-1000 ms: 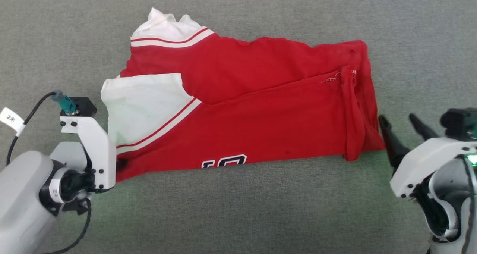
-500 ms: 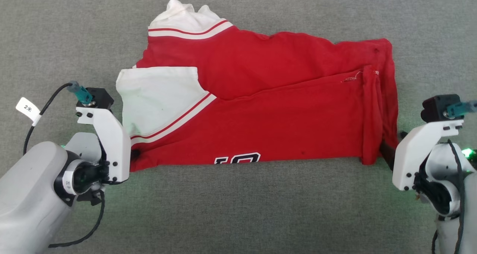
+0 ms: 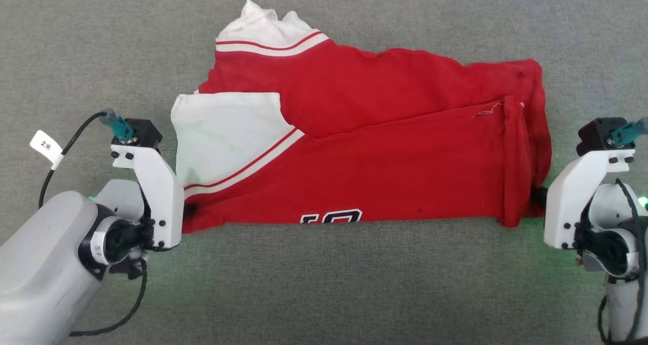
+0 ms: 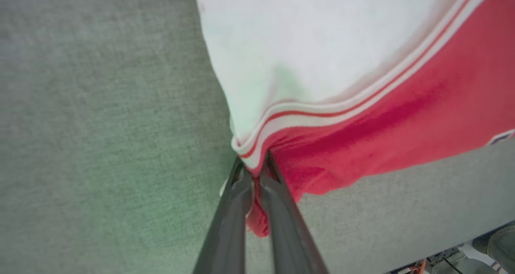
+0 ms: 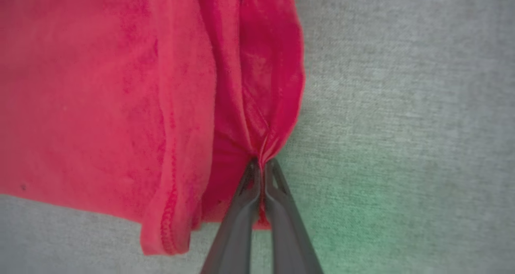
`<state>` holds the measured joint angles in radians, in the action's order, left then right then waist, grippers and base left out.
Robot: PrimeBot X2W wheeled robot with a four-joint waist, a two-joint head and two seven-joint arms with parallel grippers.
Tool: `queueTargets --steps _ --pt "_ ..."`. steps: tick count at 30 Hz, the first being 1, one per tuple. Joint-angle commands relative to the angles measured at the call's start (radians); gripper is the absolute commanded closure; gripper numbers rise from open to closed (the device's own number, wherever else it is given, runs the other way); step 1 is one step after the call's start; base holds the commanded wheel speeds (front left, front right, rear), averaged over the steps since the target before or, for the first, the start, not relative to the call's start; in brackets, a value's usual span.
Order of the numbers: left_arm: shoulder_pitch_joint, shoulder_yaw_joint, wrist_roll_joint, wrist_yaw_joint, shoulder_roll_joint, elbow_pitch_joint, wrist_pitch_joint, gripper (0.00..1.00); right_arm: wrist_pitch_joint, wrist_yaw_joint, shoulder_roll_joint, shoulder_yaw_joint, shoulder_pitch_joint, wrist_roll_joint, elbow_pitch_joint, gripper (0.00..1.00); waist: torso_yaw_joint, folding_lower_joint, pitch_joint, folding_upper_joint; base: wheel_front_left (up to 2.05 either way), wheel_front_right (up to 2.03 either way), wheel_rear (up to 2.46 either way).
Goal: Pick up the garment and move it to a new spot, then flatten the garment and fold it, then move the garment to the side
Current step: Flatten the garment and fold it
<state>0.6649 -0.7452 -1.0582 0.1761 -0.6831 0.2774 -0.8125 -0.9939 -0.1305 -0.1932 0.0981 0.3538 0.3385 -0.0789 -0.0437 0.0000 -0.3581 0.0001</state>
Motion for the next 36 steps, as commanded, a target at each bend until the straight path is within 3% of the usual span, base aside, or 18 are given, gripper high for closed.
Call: queueTargets --steps 1,4,16,21,27,28,29,30,31,32,33,35,36 --pt "-0.049 -0.018 0.001 0.017 -0.022 0.005 -0.024 1.0 -0.026 0.0 -0.011 -0.01 -0.026 0.017 0.007 1.0 -0.008 0.0 0.01 -0.0001 0.0 0.0 0.0" --pt "-0.049 -0.008 -0.007 0.033 -0.039 -0.027 -0.037 1.0 -0.053 0.0 -0.027 -0.013 -0.034 0.032 0.045 1.0 -0.014 0.0 0.019 -0.0001 0.0 0.0 0.0" --pt "-0.152 0.011 -0.033 0.176 -0.172 -0.291 -0.113 1.0 -0.232 0.0 -0.1 0.025 -0.187 0.093 0.295 1.0 -0.045 0.0 0.051 -0.0001 0.0 0.0 0.0" --pt "-0.215 0.0 -0.032 0.224 -0.202 -0.398 -0.122 1.0 -0.29 0.0 -0.081 0.058 -0.268 0.103 0.376 1.0 -0.052 0.0 0.047 -0.0001 0.0 0.0 0.0" --pt "-0.251 -0.02 -0.04 0.23 -0.183 -0.392 -0.115 1.0 -0.287 0.0 -0.032 0.069 -0.331 0.085 0.365 1.0 -0.049 0.0 0.035 -0.0001 0.0 0.0 0.0" --pt "-0.252 -0.021 -0.042 0.225 -0.175 -0.38 -0.109 0.96 -0.276 0.0 -0.024 0.063 -0.337 0.085 0.355 1.0 -0.048 0.0 0.032 -0.0001 0.0 0.0 0.0" --pt "-0.251 -0.022 -0.04 0.219 -0.172 -0.365 -0.104 0.75 -0.261 0.0 -0.012 0.059 -0.336 0.084 0.34 1.0 -0.046 0.0 0.029 -0.0001 0.0 0.0 0.0" --pt "-0.248 -0.027 -0.03 0.214 -0.171 -0.345 -0.103 0.62 -0.247 0.0 -0.009 0.05 -0.335 0.078 0.325 1.0 -0.045 0.0 0.027 -0.0001 0.0 0.0 0.0" --pt "-0.245 -0.032 -0.024 0.21 -0.168 -0.33 -0.103 0.54 -0.236 0.0 -0.003 0.044 -0.337 0.079 0.308 1.0 -0.043 0.0 0.026 -0.0001 0.0 0.0 0.0" --pt "-0.239 -0.034 -0.022 0.203 -0.165 -0.316 -0.101 0.22 -0.22 0.0 0.006 0.042 -0.336 0.081 0.292 1.0 -0.041 0.0 0.026 -0.0001 0.0 0.0 0.0" --pt "-0.231 -0.034 -0.017 0.2 -0.164 -0.303 -0.095 0.0 -0.2 0.0 0.005 0.036 -0.331 0.076 0.28 0.93 -0.039 0.0 0.026 -0.0001 0.0 0.0 0.0" --pt "-0.218 -0.027 -0.011 0.195 -0.166 -0.287 -0.089 0.0 -0.17 0.0 -0.004 0.025 -0.327 0.066 0.253 0.5 -0.036 0.0 0.029 -0.0001 0.0 0.0 0.0" --pt "-0.214 -0.022 -0.013 0.194 -0.169 -0.285 -0.087 0.0 -0.148 0.0 -0.01 0.024 -0.322 0.063 0.246 0.0 -0.034 0.0 0.031 -0.0001 0.0 0.0 0.0"
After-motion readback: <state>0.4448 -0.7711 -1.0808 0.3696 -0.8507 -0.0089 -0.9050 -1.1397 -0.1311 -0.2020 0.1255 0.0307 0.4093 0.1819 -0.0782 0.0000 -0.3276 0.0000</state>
